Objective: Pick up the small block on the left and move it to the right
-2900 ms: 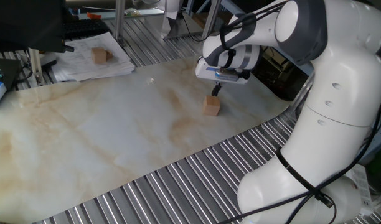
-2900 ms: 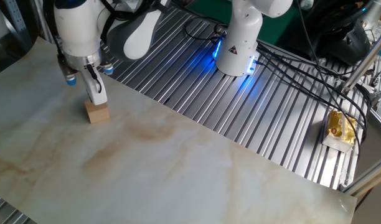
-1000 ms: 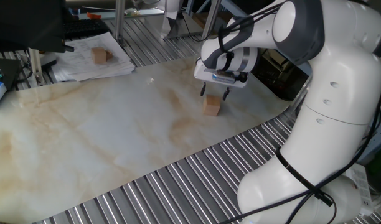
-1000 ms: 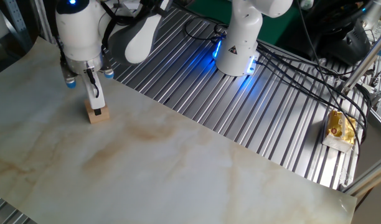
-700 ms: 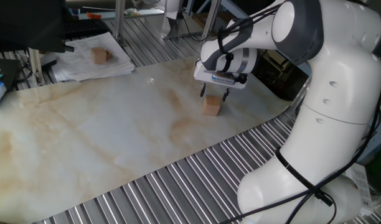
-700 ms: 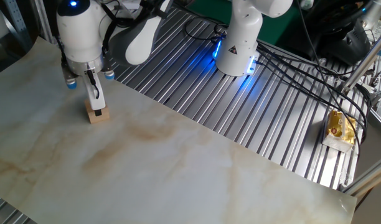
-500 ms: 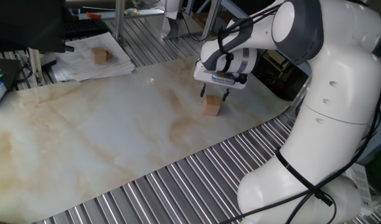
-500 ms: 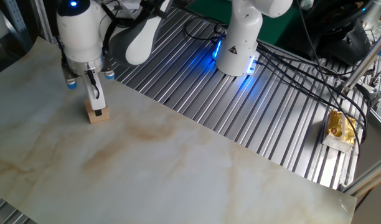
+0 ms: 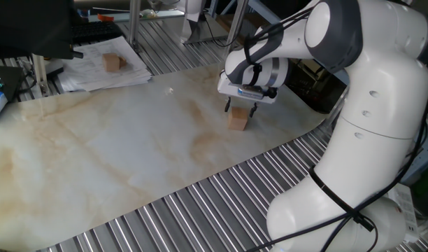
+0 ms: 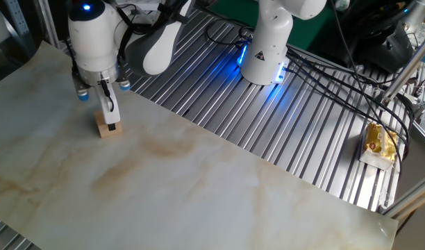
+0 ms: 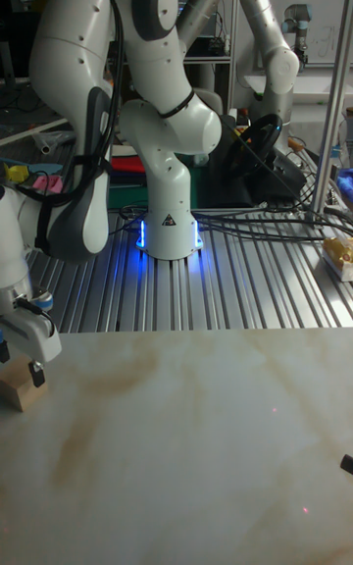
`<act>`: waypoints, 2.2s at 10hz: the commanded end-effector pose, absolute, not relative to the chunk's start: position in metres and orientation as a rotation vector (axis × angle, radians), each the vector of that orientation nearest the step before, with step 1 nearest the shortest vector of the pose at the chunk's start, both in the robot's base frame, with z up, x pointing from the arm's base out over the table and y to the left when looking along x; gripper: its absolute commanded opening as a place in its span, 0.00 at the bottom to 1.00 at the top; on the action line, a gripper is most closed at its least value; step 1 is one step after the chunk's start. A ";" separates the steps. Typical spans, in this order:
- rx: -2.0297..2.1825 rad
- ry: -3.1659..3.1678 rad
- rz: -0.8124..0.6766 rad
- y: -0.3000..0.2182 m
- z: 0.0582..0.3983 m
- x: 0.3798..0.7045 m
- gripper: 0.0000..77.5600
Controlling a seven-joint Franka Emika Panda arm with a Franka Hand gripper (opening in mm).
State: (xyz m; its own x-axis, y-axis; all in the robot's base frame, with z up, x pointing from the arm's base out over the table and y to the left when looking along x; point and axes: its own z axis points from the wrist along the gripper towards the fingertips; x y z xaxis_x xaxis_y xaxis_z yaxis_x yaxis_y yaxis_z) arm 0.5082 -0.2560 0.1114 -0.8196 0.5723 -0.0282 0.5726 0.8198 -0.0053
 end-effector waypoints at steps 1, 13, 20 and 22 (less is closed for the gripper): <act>0.935 2.969 -0.023 -0.257 0.112 0.508 1.00; 0.896 2.969 -0.013 -0.265 0.094 0.506 1.00; 0.897 2.963 -0.012 -0.264 0.091 0.505 1.00; 0.895 2.964 -0.011 -0.264 0.090 0.504 1.00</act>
State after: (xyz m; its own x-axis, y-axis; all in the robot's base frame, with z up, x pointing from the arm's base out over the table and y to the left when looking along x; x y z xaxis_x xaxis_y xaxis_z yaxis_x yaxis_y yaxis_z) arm 0.5038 -0.2636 0.0889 -0.8333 0.5512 -0.0421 0.5515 0.8342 0.0053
